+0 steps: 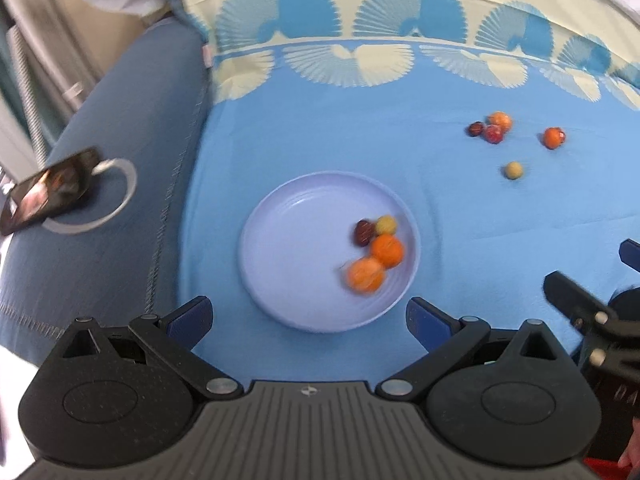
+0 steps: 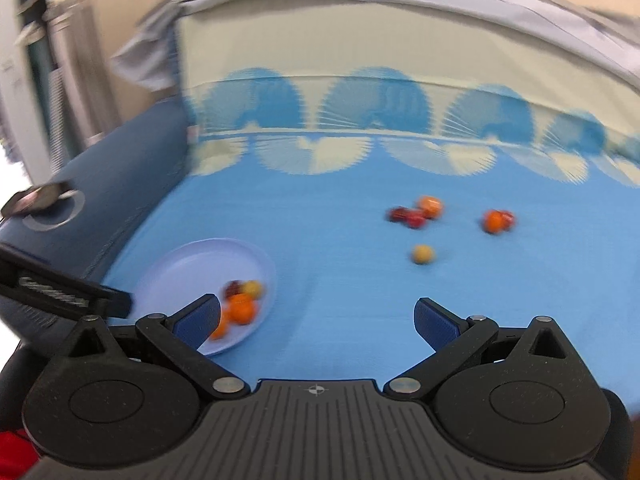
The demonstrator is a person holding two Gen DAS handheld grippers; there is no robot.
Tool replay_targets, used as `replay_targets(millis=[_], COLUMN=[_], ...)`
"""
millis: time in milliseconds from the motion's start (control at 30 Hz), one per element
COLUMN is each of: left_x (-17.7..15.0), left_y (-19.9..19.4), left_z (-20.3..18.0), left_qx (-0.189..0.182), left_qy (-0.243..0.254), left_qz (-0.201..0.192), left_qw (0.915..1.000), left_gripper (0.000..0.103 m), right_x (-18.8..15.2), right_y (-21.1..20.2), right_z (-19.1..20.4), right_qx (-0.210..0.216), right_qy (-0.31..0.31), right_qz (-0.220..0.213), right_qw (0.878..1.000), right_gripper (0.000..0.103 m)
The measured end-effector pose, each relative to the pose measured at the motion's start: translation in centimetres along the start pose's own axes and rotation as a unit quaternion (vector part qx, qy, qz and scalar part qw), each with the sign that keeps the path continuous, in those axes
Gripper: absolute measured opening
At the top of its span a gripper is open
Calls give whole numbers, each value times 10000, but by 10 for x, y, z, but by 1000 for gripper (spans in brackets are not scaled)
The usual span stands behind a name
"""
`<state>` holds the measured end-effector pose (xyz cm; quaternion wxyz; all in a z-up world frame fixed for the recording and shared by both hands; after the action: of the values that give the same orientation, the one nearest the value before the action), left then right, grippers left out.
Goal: Organize fruits
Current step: 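Move both tools back toward the remaining fruit cluster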
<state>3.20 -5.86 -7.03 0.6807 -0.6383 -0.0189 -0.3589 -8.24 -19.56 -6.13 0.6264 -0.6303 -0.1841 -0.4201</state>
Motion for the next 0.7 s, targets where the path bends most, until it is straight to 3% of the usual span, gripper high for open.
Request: replay_targets(millis=[133,333,467,600,700], left_x=[29,83,119,149,165], left_y=[16,51,88,131,164], left_z=[-29,-84,-130,-159,-180], left_qx=[-372,-569,-1130,-1237,-1728], left_qy=[111,415,780,878,998], left_qz=[149,67,143,179,553], left_qw=[9991,9975,9904,9883,9783], left_gripper=[103,103,103,103,103], right_x=[2,9,17,21,28], right_y=[17,51,81,128,160], right_z=[-49,-125,-158,-186,-202], right_qx=[-399,-1029,-1287,-1433,-1521], right_qy=[519,1355,1544,1629,1762], right_qz=[49,100,24,58,0], right_qw=[9978,9854,9796,9762,9725], right_gripper=[102,102,102,102,102])
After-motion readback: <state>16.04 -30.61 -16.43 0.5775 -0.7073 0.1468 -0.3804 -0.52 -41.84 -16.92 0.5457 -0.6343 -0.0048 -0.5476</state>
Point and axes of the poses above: each gripper's, at about its wrist camera, not at the fingertips, and y roughly the way its jaws point, z to its left, x to its top, the point moved 6 cm from there along y, roughly the way its jaws point, and after that the axes turned 1 degree about y, right-handed, at the moved point
